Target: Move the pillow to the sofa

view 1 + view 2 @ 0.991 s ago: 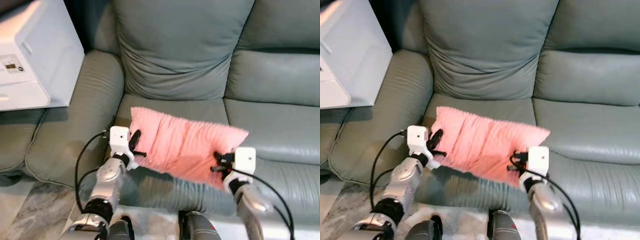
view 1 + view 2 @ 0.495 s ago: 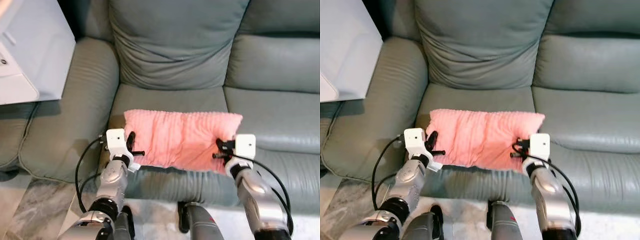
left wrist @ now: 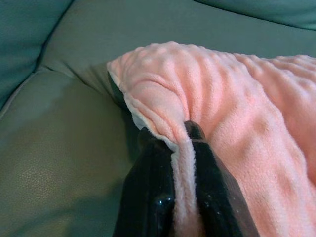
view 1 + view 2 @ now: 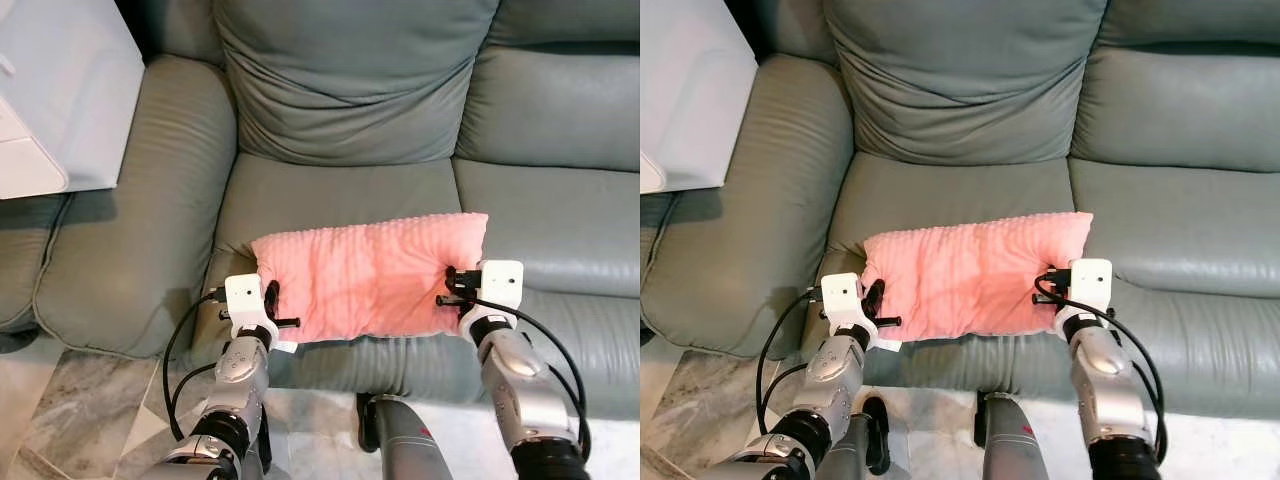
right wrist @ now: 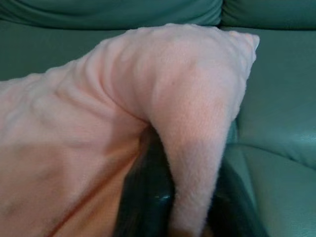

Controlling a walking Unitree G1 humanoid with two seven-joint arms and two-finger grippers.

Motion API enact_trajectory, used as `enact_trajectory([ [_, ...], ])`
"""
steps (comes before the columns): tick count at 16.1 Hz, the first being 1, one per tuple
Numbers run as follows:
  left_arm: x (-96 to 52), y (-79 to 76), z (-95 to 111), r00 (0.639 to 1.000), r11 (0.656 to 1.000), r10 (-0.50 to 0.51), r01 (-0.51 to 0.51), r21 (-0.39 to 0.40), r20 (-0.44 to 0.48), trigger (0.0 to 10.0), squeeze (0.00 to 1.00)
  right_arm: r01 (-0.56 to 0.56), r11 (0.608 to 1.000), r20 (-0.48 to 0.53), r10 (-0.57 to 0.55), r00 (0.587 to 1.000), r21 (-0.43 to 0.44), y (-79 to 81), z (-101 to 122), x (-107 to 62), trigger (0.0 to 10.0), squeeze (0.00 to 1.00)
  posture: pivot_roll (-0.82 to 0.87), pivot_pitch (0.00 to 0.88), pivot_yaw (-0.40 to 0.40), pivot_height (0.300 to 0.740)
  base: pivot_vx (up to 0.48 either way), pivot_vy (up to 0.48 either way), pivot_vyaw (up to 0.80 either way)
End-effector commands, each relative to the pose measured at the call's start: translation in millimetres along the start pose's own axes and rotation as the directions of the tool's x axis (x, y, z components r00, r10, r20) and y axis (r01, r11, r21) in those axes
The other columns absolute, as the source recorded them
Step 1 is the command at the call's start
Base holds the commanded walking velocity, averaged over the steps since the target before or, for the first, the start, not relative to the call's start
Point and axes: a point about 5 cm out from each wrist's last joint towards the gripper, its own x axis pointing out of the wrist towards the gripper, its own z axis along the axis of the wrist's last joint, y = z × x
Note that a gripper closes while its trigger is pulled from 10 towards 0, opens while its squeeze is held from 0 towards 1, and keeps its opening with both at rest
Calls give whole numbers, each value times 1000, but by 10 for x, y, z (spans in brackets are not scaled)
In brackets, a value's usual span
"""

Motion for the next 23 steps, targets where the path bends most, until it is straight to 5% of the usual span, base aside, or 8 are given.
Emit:
enact_trajectory([
  [1, -55, 33, -96, 1000, 1000, 9, -8, 28, -26, 10000, 835, -4, 1000, -31, 5, 999, 31, 27, -144, -67, 10000, 1000, -97, 431, 48, 740, 0, 0, 0],
  [2, -53, 35, -89, 1000, 999, 8, -7, 35, -22, 10000, 1000, -8, 999, -34, 9, 999, 33, 47, -158, -70, 10000, 1000, -97, 431, 48, 740, 0, 0, 0],
  [6, -42, 89, -54, 1000, 997, 26, -26, 71, -8, 10000, 1000, -113, 990, -49, 118, 992, 85, 247, -240, -107, 10000, 1000, -91, 435, 53, 740, 0, 0, 0],
  [16, -58, 99, -57, 999, 992, 52, -53, 119, 7, 10000, 1000, -157, 976, -36, 164, 986, 152, 348, -292, -140, 10000, 1000, -84, 445, 52, 740, 0, 0, 0],
  [23, -34, 150, 4, 993, 974, 112, -117, 192, 36, 10000, 1000, -168, 951, 36, 164, 986, 259, 573, -102, 81, 10000, 1000, -67, 452, 54, 740, 0, 0, 0],
])
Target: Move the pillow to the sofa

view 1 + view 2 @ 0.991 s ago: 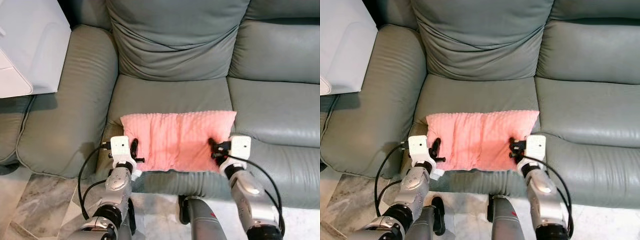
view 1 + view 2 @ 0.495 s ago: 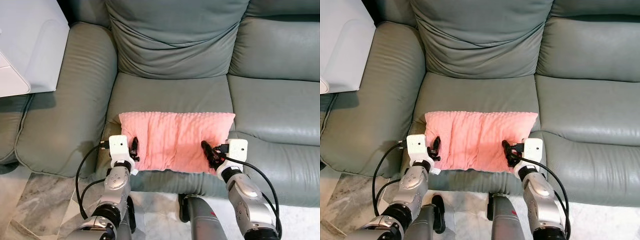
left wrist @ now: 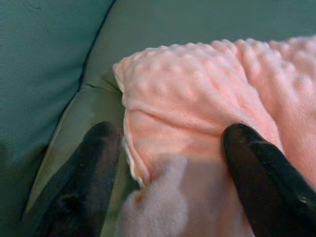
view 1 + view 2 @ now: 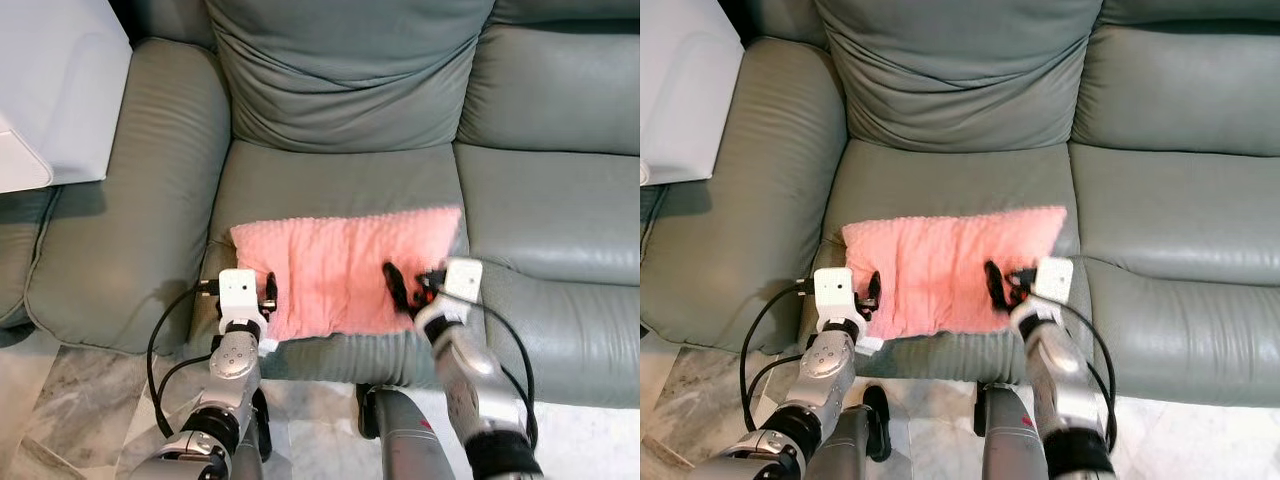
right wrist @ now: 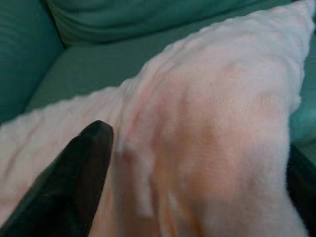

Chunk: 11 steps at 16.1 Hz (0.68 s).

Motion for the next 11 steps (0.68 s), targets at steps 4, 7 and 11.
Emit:
enact_trajectory([
  [4, -22, 55, -39, 999, 997, 42, -42, 59, -5, 10000, 1000, 2, 998, -13, -1, 1000, 62, 7, -60, -9, 10000, 1000, -68, 452, 52, 740, 0, 0, 0],
  [7, -21, 97, -46, 997, 993, 74, -73, 91, -7, 10000, 1000, -40, 994, -15, 41, 999, 102, 108, -77, -31, 10000, 1000, -70, 450, 50, 740, 0, 0, 0],
  [11, -12, 125, -43, 992, 989, 123, -121, 89, -12, 10000, 1000, -75, 990, -40, 80, 996, 121, 203, -162, -119, 10000, 1000, -69, 445, 49, 740, 0, 0, 0],
])
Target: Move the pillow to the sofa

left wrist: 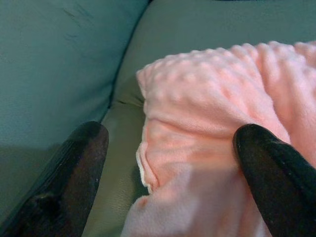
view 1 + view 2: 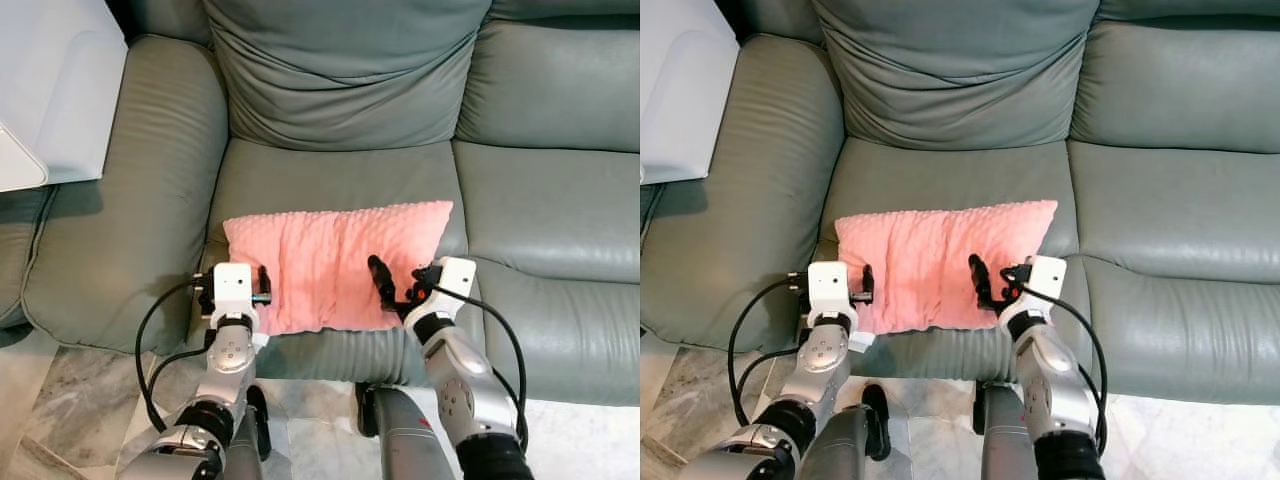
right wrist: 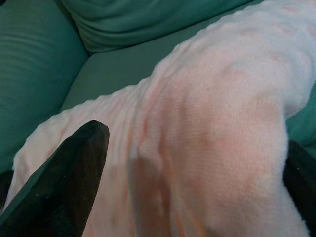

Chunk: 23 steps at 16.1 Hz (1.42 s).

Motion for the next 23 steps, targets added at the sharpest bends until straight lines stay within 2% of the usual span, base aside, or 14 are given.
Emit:
enact_trajectory([
  [1, -55, 27, -118, 999, 1000, 22, -22, 15, -46, 10000, 1000, -17, 1000, -40, 18, 999, 25, 59, -119, -58, 10000, 1000, -69, 444, 49, 740, 0, 0, 0],
  [4, -50, 0, -112, 998, 999, 35, -33, 30, -53, 10000, 1000, -27, 1000, -56, 28, 998, 12, 94, -165, -88, 10000, 1000, -65, 442, 51, 740, 0, 0, 0],
  [6, -43, -33, -108, 998, 999, 3, 0, 43, -61, 10000, 1000, 0, 998, -57, -3, 998, -56, 39, -159, -118, 10000, 1000, -61, 440, 52, 740, 0, 0, 0],
  [7, -44, -26, -120, 997, 999, -8, 10, 33, -73, 10000, 0, 32, 995, -54, -37, 998, -90, -31, -142, -139, 10000, 1000, -59, 437, 51, 740, 0, 0, 0],
  [9, -49, 21, -132, 997, 1000, -23, 23, 8, -74, 10000, 0, 77, 988, -48, -84, 995, -137, -142, -105, -177, 10000, 1000, -58, 434, 52, 740, 0, 0, 0],
  [11, -71, 148, -178, 997, 999, -3, 6, 37, -73, 10000, 0, 130, 969, -26, -138, 990, -209, -255, -41, -234, 10000, 1000, -42, 426, 54, 740, 0, 0, 0],
  [13, -170, 387, -348, 993, 998, 18, -10, 68, -113, 10000, 0, 141, 958, -12, -148, 989, -248, -313, -13, -317, 10000, 1000, -37, 415, 59, 740, 0, 0, 0],
  [14, -195, 437, -386, 992, 999, 17, -11, 49, -128, 10000, 0, 131, 954, -15, -140, 990, -269, -310, -21, -334, 10000, 914, -36, 407, 62, 740, 0, 0, 0],
  [15, -208, 487, -397, 991, 1000, 12, -8, 30, -132, 10000, 0, 138, 951, -20, -149, 989, -276, -319, -41, -352, 10000, 251, -30, 392, 65, 740, 0, 0, 0],
  [16, -223, 532, -408, 991, 999, 1, 5, 44, -130, 10000, 0, 142, 948, -25, -156, 988, -286, -332, -60, -334, 10000, 298, -21, 371, 68, 740, 0, 0, 0],
  [17, -236, 611, -446, 989, 997, 5, 5, 74, -145, 10000, 0, 130, 947, -43, -149, 988, -293, -323, -109, -299, 10000, 247, -14, 343, 68, 740, 0, 0, 0],
  [18, -252, 699, -488, 986, 995, 17, 0, 100, -165, 10000, 0, 95, 943, -75, -125, 989, -320, -302, -184, -265, 10000, 0, -10, 317, 67, 740, 0, 0, 0],
  [20, -300, 887, -594, 973, 989, 53, -19, 149, -224, 10000, 0, 22, 916, -174, -99, 980, -401, -314, -404, -259, 10000, 0, 5, 263, 64, 740, 0, 0, 0],
  [23, -518, 1288, -853, 916, 969, 178, -98, 228, -359, 10000, 0, -47, 858, -304, -129, 944, -511, -452, -708, -393, 10000, 0, 17, 185, 60, 740, 0, 0, 0],
])
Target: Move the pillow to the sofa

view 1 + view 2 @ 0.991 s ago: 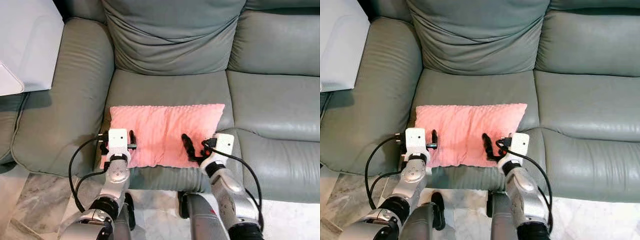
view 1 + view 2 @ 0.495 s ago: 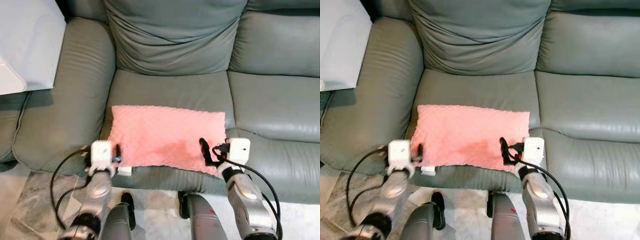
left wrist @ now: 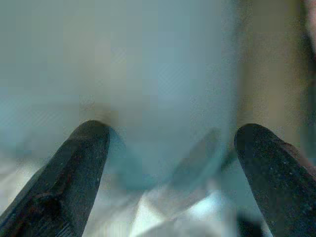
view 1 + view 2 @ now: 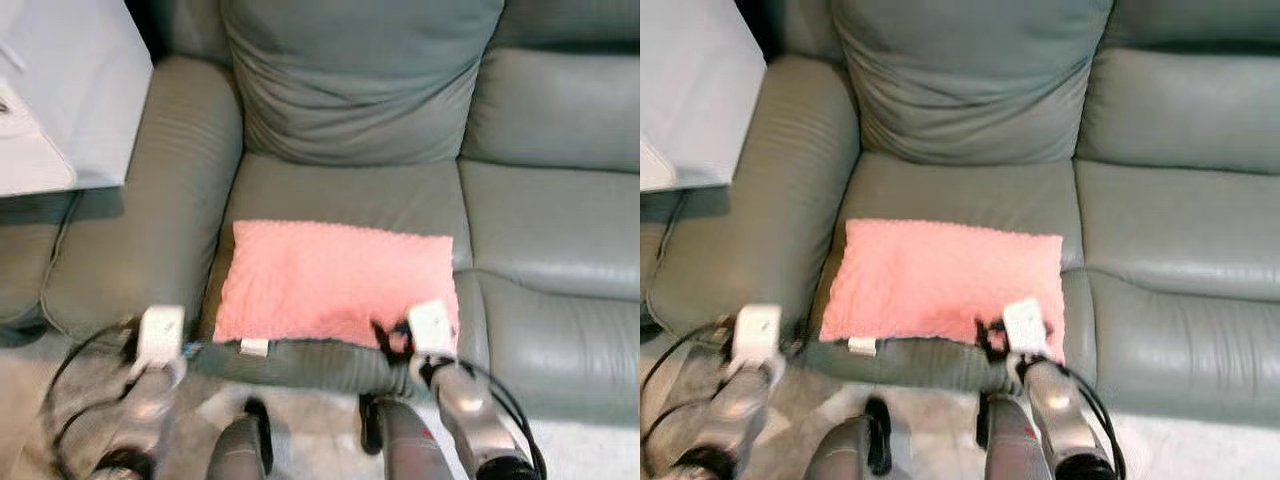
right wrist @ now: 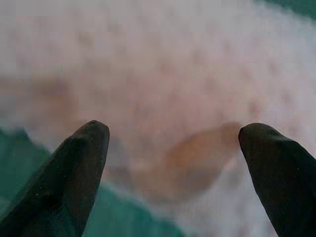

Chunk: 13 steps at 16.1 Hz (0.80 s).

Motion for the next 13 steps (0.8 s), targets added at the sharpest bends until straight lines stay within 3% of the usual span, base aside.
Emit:
enact_trajectory([
  [1, -105, 149, -284, 993, 999, 42, -39, 33, -107, 10000, 0, 13, 1000, -64, -12, 998, 11, 5, -188, -68, 10000, 0, 16, 171, 60, 740, 0, 0, 0],
  [5, -250, 209, -611, 962, 999, -1, 14, 46, -272, 10000, 0, 30, 999, -219, -34, 975, -21, -84, -463, -142, 10000, 0, 19, 70, 47, 740, 0, 0, 0],
  [8, -519, 141, -1018, 873, 992, -117, 130, -6, -474, 10000, 0, 23, 999, -366, -12, 930, 25, -46, -716, -255, 10000, 0, 25, 3, 28, 740, 0, 0, 0],
  [9, -540, 139, -1047, 864, 991, -121, 132, -13, -489, 10000, 0, 20, 999, -382, -6, 924, 33, -38, -740, -268, 10000, 0, 25, 0, 26, 740, 0, 0, 0],
  [11, -622, 129, -1150, 832, 992, -117, 118, -33, -543, 10000, 0, -42, 997, -552, 73, 831, 69, 32, -1046, -493, 10000, 0, 56, 0, 10, 740, 0, 0, 0],
  [13, -637, 113, -1171, 819, 994, -103, 101, -35, -565, 10000, 0, -60, 992, -608, 114, 786, 109, 46, -1161, -604, 10000, 0, 70, 0, -7, 740, 0, 0, 0],
])
